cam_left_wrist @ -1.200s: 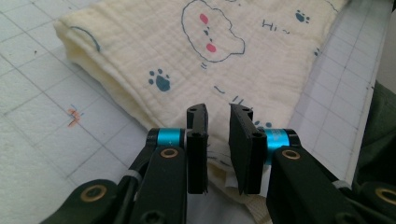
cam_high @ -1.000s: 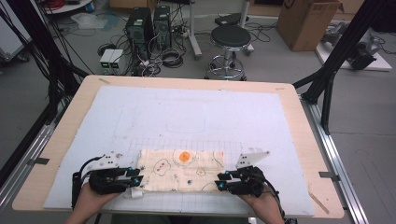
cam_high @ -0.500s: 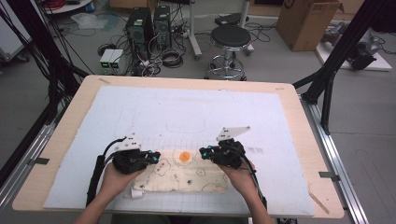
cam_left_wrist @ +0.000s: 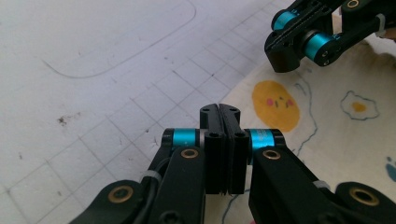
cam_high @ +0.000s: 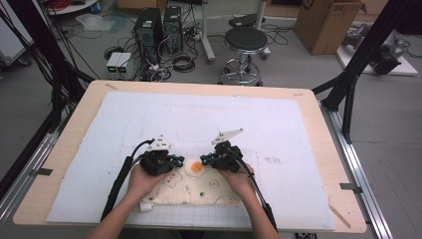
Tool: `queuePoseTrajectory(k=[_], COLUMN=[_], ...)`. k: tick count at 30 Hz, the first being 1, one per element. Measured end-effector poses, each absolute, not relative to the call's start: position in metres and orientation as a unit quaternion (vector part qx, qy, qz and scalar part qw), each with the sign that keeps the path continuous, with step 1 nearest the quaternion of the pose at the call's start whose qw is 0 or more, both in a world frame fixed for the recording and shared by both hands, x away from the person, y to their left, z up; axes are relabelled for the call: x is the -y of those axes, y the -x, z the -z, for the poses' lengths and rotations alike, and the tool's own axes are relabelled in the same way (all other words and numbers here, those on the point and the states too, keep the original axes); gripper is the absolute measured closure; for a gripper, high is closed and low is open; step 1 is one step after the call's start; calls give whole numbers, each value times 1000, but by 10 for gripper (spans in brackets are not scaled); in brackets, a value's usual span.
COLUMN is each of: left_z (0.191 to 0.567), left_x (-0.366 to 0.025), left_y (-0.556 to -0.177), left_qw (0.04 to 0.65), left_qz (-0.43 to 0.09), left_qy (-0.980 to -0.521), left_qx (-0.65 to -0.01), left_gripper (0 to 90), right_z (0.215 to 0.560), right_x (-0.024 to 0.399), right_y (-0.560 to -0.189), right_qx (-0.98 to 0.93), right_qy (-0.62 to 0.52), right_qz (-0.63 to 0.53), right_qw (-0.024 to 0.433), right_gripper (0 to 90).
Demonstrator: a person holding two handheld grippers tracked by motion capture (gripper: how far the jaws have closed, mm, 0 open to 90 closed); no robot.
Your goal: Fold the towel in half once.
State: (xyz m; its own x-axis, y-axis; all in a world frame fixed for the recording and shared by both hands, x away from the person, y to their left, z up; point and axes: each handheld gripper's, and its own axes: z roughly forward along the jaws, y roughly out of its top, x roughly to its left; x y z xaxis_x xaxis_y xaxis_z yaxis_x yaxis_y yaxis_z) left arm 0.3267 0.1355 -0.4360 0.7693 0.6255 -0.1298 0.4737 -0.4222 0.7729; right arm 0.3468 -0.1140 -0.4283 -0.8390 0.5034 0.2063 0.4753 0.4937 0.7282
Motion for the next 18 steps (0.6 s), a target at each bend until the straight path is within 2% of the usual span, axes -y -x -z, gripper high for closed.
queuePoseTrajectory(k=[9,18], left_z=[440,437], left_x=[-140,-158], left_y=[-330,-326], left_qw=[400,385], left_qz=[-100,-117], left_qy=[-848,-852], left_qx=[-333,-334], left_gripper=[885,880], right_z=[437,438], right_x=[117,137], right_y=[-351,-348], right_qx=[-876,-869], right_qy=[-297,-314], right_qz=[-379,-383], right_qw=[18,20], right_gripper=[893,886])
